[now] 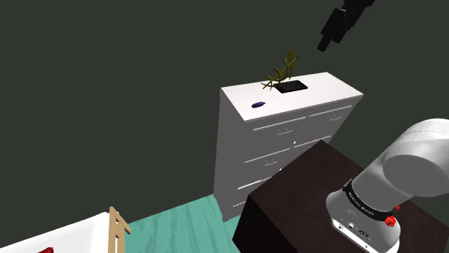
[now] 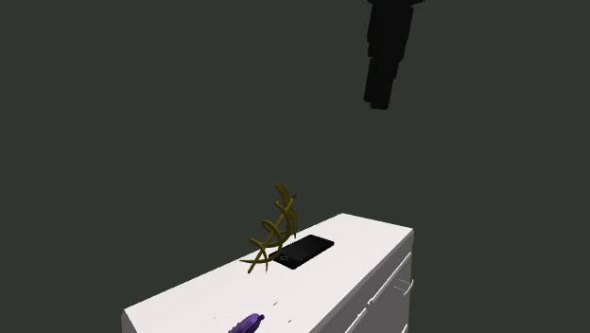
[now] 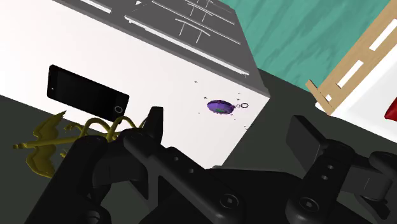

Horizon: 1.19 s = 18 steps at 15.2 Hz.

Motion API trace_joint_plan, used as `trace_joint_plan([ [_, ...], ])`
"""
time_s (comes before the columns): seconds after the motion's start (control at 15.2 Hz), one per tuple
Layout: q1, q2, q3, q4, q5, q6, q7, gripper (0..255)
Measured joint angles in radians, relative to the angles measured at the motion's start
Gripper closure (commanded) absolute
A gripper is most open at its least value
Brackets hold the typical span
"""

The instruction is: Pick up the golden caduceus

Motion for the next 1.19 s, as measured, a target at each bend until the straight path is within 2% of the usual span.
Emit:
trace_joint_plan([
  [0.2, -0.008, 0.036, -0.017, 0.009, 0.001, 0.026, 0.0, 0],
  [0.59, -0.036, 0.241, -0.093, 0.082, 0.025, 0.148, 0.006, 0],
  [1.19, -0.062, 0.565, -0.213, 0.247, 0.124, 0.281, -0.02, 0],
])
